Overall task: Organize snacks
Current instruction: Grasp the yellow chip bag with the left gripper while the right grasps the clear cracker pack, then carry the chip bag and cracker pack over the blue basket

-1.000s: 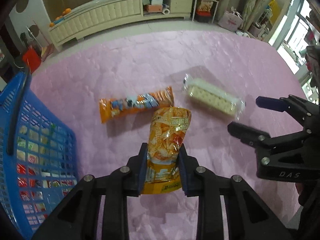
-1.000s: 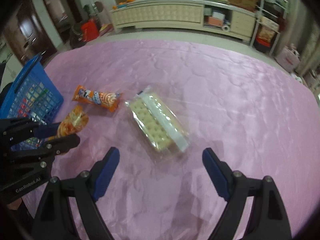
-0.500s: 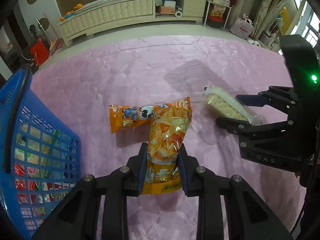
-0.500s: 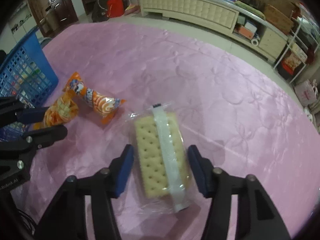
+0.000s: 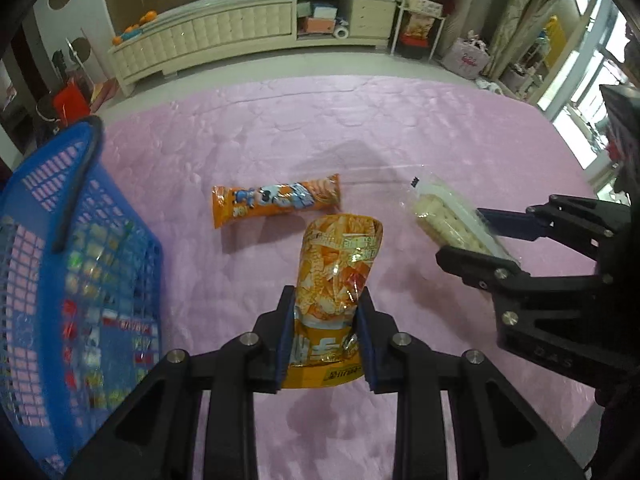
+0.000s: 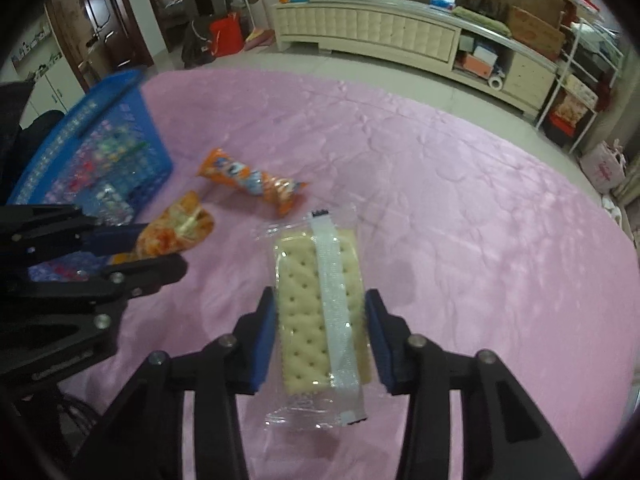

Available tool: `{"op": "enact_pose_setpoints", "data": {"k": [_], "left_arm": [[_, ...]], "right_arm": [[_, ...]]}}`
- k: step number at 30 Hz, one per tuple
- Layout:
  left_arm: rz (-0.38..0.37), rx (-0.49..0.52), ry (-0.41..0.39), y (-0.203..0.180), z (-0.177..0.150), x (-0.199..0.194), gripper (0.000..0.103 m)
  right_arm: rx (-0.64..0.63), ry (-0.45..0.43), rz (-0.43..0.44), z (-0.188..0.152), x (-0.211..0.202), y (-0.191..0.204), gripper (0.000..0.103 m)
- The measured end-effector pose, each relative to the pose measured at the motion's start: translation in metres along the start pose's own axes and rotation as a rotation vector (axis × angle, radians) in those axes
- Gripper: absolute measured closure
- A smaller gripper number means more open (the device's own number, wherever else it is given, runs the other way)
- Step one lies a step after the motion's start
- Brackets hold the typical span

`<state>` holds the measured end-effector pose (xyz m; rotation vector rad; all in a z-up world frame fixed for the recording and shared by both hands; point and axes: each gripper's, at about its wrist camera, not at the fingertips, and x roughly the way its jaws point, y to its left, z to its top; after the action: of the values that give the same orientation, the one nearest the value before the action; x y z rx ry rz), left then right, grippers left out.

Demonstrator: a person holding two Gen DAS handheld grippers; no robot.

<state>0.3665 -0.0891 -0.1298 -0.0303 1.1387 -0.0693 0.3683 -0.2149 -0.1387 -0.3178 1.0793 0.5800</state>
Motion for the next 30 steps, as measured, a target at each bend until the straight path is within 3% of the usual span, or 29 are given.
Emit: {"op": "enact_pose_setpoints", "data": {"k": [12,15,19,30], "left_arm": [[-0.012,0.041,-0.117,-0.008,-0.038,-0.092,0.077],[-0.015,0.048,-0.152,-0.003,-0.043,-0.113,0.077],[-0.017,0.051,-0.199,0.005,-0.049,-0.142,0.077],[-0.003,0.023,-0.278,0.079,-0.067,-0.194,0.077]], "right_arm": [[0.123,-0.097,-0.016,-0.035,-0.111,0.031,0.056],[0.146,-0.113,-0.061,-0.035,-0.132,0.038,0.056],[0.163,-0.154,-0.057,-0.034,-0.161,0.056,0.056],[0.076,-0.218,-0.081,-0.002,-0.189,0.128,0.056]]}}
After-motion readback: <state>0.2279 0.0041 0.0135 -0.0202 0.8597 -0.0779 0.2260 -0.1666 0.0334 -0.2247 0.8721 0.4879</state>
